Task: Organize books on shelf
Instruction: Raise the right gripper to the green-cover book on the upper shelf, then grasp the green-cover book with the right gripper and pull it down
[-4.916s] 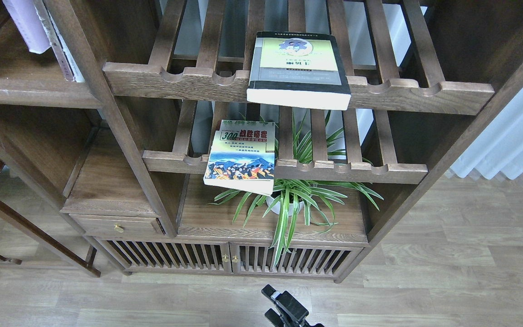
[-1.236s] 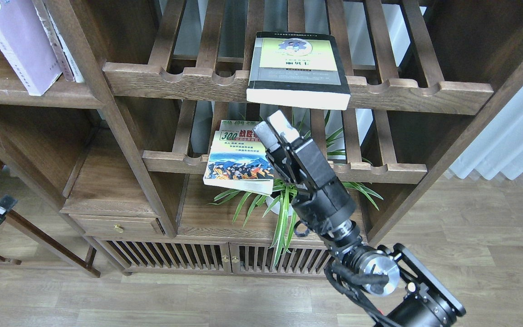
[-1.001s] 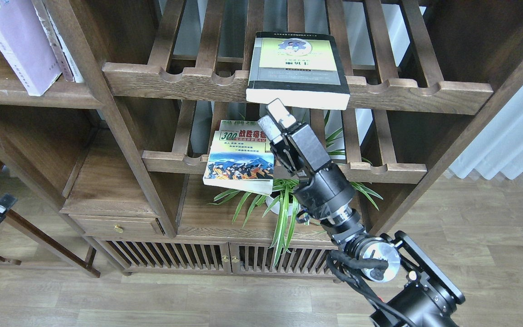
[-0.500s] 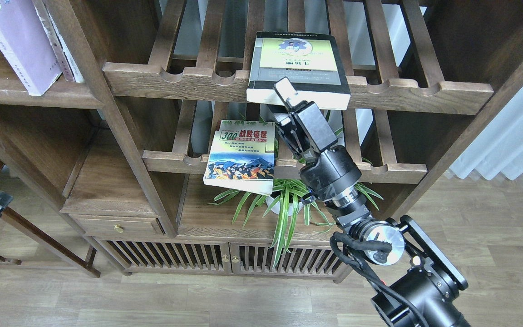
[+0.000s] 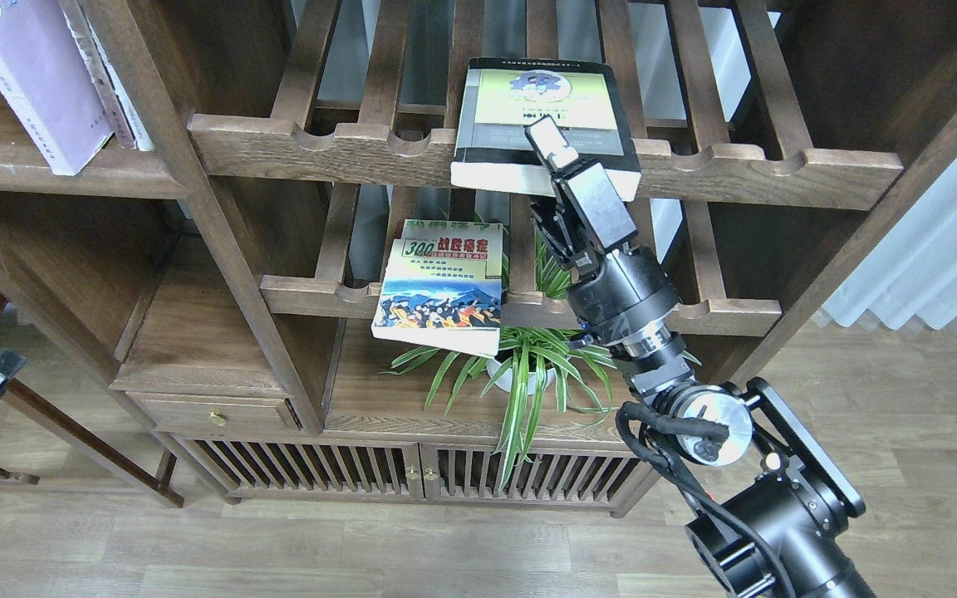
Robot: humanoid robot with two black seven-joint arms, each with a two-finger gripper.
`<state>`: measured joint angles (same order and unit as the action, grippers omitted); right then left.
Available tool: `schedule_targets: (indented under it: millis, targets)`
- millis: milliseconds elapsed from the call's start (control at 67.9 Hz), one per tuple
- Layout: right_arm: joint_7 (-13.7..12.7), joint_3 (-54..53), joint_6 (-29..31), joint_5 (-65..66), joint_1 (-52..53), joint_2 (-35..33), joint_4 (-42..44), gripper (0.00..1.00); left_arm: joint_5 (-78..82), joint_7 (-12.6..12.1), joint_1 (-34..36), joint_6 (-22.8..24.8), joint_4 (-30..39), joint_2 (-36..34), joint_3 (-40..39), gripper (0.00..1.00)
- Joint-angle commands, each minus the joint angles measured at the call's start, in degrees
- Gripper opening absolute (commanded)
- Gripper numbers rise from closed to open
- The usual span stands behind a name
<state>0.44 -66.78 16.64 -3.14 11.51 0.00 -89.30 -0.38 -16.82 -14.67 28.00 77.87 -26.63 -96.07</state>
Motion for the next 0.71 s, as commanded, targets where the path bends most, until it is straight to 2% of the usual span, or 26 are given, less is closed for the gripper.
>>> schedule_targets:
  millis: [0,132,456,692]
  targets:
    - [0.09,-0.46,-0.11,-0.02,-0.17,0.00,0.00,0.86,-0.06,0.04,0.08,0.00,0.00,0.00,-0.08,0.89]
    - [0.17,-0.64,-1.43,-0.02,-0.17,0.00,0.00,0.84,-0.06,0.04,0.08,0.00,0.00,0.00,-0.17,0.89]
    - [0.17,-0.64,-2.31,-0.02,-0.88,0.00,0.00,0.64,-0.06,0.04,0.08,0.00,0.00,0.00,-0.35,0.90]
    - [0.44,-0.72,-2.31,-0.02,-1.76,0.00,-0.08,0.57,0.03,0.04,0.08,0.00,0.00,0.00,-0.35,0.90]
